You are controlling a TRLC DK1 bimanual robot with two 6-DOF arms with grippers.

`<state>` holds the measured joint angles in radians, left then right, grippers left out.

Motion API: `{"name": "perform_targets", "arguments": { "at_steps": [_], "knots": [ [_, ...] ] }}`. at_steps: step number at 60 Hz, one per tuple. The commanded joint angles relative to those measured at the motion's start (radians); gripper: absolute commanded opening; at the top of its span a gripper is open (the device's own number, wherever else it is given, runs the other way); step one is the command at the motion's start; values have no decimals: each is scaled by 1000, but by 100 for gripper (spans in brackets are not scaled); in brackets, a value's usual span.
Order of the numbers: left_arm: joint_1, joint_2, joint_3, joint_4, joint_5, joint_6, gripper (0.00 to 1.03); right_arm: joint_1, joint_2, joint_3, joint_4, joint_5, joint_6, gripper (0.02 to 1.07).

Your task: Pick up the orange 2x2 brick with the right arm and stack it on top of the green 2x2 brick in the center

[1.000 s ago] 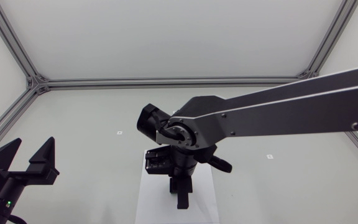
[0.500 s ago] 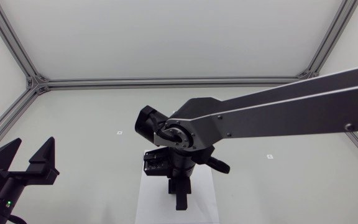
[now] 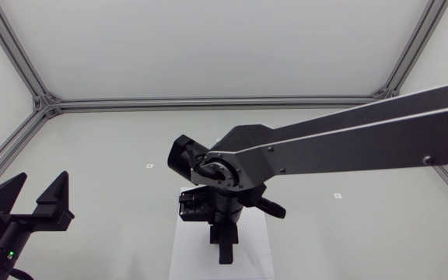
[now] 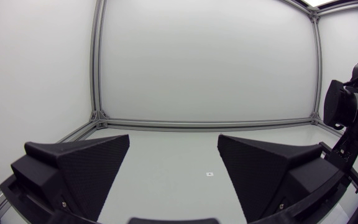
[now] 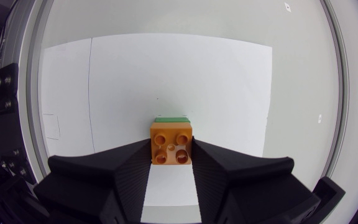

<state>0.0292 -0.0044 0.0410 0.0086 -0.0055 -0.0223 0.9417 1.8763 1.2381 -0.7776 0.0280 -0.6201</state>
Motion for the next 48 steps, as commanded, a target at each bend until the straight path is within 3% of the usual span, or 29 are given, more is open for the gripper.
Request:
{"name": "perform_targets", "arguments": {
  "at_steps": [1, 23, 48],
  "knots": [
    [3, -8, -41, -15, 4, 13, 99, 5, 49, 14, 3, 7, 19, 26],
    [3, -8, -41, -13, 4, 13, 99, -47, 145, 38, -98, 7, 28, 26],
    [3, -8, -41, -15, 4, 13, 99, -40, 119, -49, -54, -7, 23, 26]
  ]
}}
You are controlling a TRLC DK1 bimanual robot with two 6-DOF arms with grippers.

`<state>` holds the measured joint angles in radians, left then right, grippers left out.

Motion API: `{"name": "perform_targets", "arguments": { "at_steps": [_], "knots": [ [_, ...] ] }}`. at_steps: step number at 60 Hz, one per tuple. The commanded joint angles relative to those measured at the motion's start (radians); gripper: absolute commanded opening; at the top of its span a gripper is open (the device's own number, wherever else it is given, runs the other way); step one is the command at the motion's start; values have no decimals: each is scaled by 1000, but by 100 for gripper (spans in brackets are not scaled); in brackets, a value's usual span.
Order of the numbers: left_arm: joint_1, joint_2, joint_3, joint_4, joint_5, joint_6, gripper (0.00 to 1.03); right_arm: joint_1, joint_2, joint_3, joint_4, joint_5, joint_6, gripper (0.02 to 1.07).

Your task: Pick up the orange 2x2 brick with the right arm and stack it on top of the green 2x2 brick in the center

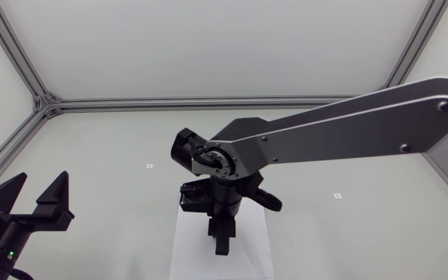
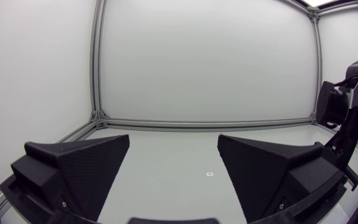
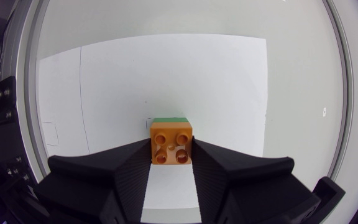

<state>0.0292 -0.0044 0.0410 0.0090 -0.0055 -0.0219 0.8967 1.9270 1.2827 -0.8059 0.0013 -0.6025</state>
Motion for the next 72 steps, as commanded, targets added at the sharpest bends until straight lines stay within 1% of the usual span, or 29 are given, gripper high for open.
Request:
{"name": "perform_targets", "arguments": {
  "at_steps": [1, 7, 19, 32, 42, 72],
  "knots": [
    [3, -8, -41, -15, 4, 13, 99, 8, 67, -95, -24, 22, 6, 26],
    [3, -8, -41, -14, 4, 13, 99, 16, 73, -95, -15, 39, 7, 26],
    [3, -8, -41, -15, 4, 13, 99, 15, 124, -74, -22, 42, 7, 26],
    [3, -8, -41, -15, 6, 13, 99, -8, 130, -69, -30, 11, -3, 26],
    [3, -8, -41, -14, 4, 13, 99, -10, 98, -69, -29, -21, -13, 26],
    [3, -8, -41, -15, 4, 13, 99, -15, 89, -31, -50, -32, -46, 26]
  ]
}}
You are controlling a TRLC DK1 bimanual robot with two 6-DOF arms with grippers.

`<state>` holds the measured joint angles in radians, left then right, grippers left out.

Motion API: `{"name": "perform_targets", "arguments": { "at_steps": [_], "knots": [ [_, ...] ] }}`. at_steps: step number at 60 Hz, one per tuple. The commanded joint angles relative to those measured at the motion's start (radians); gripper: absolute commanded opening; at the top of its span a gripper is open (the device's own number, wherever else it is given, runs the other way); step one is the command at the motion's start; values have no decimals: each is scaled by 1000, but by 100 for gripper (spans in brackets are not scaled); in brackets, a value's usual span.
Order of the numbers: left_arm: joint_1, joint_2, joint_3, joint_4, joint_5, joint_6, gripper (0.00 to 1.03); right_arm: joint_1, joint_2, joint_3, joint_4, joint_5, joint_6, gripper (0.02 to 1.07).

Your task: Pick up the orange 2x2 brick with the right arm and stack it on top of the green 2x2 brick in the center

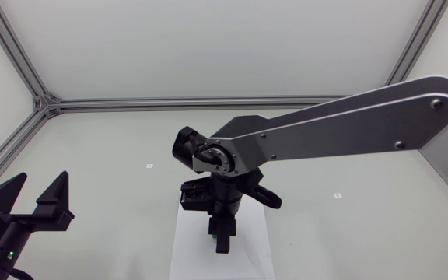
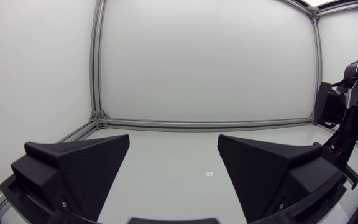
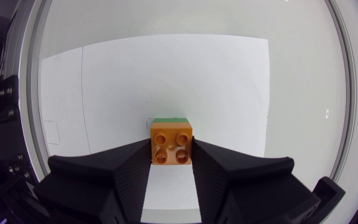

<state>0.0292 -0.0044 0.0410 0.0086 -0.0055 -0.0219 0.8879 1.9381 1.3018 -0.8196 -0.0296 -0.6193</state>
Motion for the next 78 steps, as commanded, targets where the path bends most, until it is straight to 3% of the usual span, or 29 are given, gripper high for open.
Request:
{"name": "perform_targets", "arguments": {
  "at_steps": [1, 78],
  "knots": [
    [3, -8, -41, -13, 4, 13, 99, -6, 78, -50, -36, -1, -30, 26],
    [3, -8, -41, -15, 4, 13, 99, 34, 22, -52, -46, -27, -40, 26]
  ]
}}
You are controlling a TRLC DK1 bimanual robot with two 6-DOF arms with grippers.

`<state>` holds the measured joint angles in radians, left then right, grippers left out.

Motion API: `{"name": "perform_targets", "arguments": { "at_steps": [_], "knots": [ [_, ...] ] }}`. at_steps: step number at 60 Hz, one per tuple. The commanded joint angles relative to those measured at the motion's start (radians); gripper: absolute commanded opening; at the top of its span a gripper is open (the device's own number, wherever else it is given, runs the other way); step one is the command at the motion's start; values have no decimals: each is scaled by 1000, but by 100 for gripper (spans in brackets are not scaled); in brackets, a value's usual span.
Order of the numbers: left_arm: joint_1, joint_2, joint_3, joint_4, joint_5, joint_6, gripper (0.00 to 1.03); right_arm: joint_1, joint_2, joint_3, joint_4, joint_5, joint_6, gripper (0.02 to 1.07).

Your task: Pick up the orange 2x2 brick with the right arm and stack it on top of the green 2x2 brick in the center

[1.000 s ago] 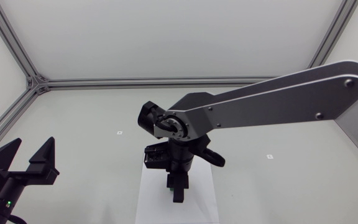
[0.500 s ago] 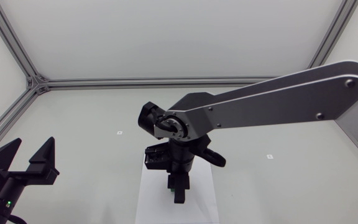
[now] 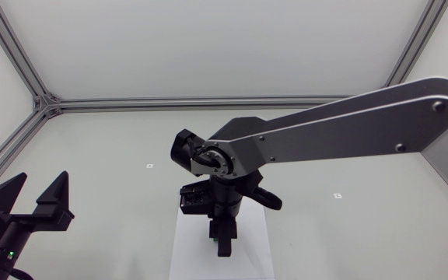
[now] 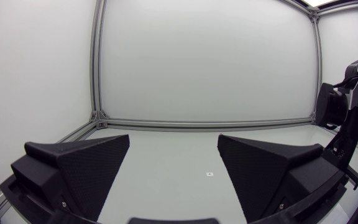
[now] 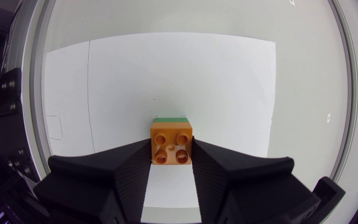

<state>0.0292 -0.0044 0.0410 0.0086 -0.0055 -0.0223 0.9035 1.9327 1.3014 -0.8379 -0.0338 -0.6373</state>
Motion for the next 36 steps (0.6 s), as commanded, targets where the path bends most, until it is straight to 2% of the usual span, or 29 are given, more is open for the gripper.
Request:
{"name": "perform_targets", "arguments": {
  "at_steps": [1, 36],
  "knots": [
    [3, -8, -41, -13, 4, 13, 99, 18, 28, -51, -26, -23, -22, 26],
    [3, -8, -41, -13, 4, 13, 99, 6, 35, -56, -15, -25, -19, 26]
  ]
}}
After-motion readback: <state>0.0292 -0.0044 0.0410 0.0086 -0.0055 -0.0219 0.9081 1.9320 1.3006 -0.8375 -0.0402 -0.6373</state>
